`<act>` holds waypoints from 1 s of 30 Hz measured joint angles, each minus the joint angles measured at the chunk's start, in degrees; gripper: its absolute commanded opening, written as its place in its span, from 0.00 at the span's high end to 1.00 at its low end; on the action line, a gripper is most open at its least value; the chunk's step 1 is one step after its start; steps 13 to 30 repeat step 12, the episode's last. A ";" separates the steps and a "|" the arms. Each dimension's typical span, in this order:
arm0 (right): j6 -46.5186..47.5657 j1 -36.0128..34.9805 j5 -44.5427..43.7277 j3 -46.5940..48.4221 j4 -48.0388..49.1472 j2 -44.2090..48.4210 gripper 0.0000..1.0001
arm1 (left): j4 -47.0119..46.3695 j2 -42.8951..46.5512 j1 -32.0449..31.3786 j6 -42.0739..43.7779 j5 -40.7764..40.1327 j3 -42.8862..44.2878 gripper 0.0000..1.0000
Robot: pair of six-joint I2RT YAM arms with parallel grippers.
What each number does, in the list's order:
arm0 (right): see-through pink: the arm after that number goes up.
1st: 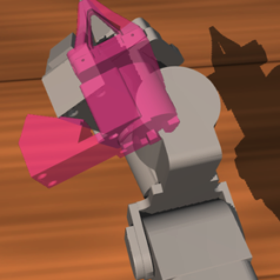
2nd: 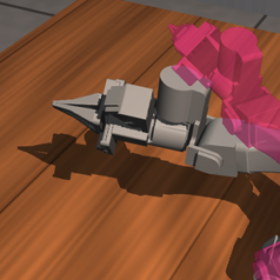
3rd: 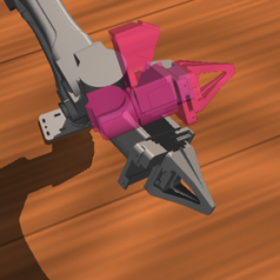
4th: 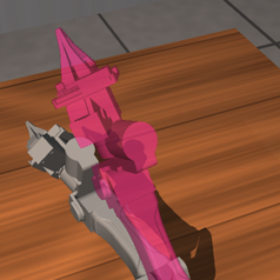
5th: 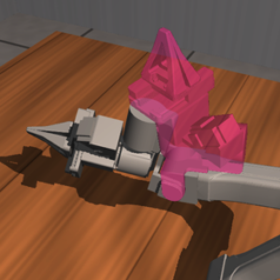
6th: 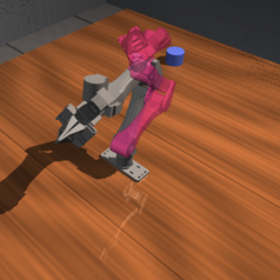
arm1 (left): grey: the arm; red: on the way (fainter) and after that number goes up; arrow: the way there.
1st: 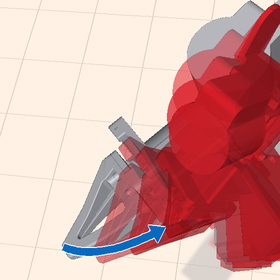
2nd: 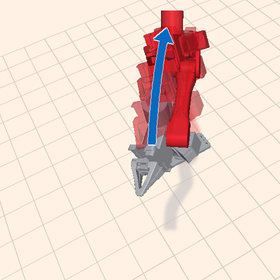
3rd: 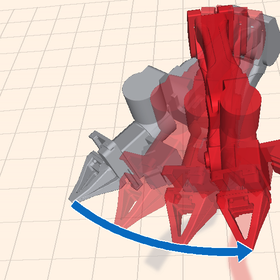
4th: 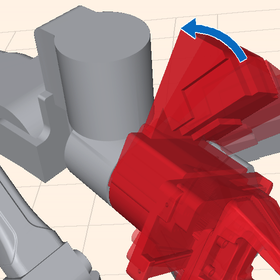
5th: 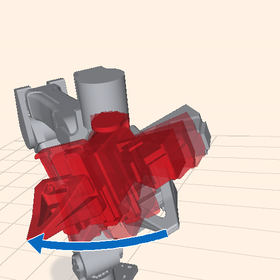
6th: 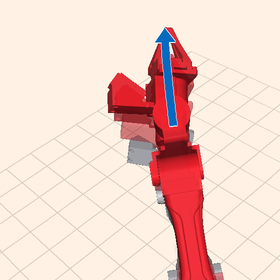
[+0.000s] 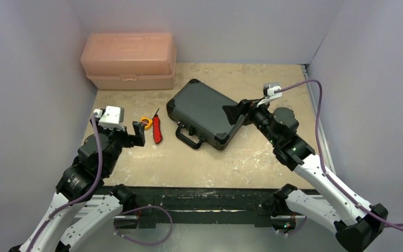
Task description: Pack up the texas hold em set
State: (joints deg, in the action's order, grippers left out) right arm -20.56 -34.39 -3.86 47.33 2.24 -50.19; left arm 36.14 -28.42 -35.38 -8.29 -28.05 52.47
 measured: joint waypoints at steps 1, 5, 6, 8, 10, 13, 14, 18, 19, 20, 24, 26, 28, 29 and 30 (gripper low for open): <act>-0.07 0.00 -0.20 0.00 0.00 -0.02 0.01 | 0.00 0.26 0.00 0.00 -0.24 0.00 0.01; -0.46 0.00 -1.14 0.00 0.02 -0.20 0.01 | 0.00 0.81 0.00 0.02 -0.96 -0.35 0.00; -0.50 0.00 -1.25 0.00 0.04 -0.31 0.01 | 0.00 0.81 0.00 0.02 -1.01 -0.42 0.01; -0.59 0.00 -1.51 0.00 0.09 -0.55 0.01 | 0.00 0.81 0.00 0.04 -1.16 -0.61 0.00; -0.68 0.00 -2.01 0.00 0.17 -0.79 0.01 | 0.02 0.81 0.00 0.17 -1.20 -0.66 0.00; -0.87 0.00 -2.75 0.00 0.17 -0.87 0.01 | 0.02 0.81 0.00 0.39 -1.25 -0.66 0.01; -0.87 0.00 -2.75 0.00 0.17 -0.87 0.01 | 0.02 0.81 0.00 0.39 -1.25 -0.66 0.01; -0.87 0.00 -2.75 0.00 0.17 -0.87 0.01 | 0.02 0.81 0.00 0.39 -1.25 -0.66 0.01; -0.87 0.00 -2.75 0.00 0.17 -0.87 0.01 | 0.02 0.81 0.00 0.39 -1.25 -0.66 0.01; -0.87 0.00 -2.75 0.00 0.17 -0.87 0.01 | 0.02 0.81 0.00 0.39 -1.25 -0.66 0.01; -0.87 0.00 -2.75 0.00 0.17 -0.87 0.01 | 0.02 0.81 0.00 0.39 -1.25 -0.66 0.01; -0.87 0.00 -2.75 0.00 0.17 -0.87 0.01 | 0.02 0.81 0.00 0.39 -1.25 -0.66 0.01; -0.87 0.00 -2.75 0.00 0.17 -0.87 0.01 | 0.02 0.81 0.00 0.39 -1.25 -0.66 0.01; -0.87 0.00 -2.75 0.00 0.17 -0.87 0.01 | 0.02 0.81 0.00 0.39 -1.25 -0.66 0.01; -0.87 0.00 -2.75 0.00 0.17 -0.87 0.01 | 0.02 0.81 0.00 0.39 -1.25 -0.66 0.01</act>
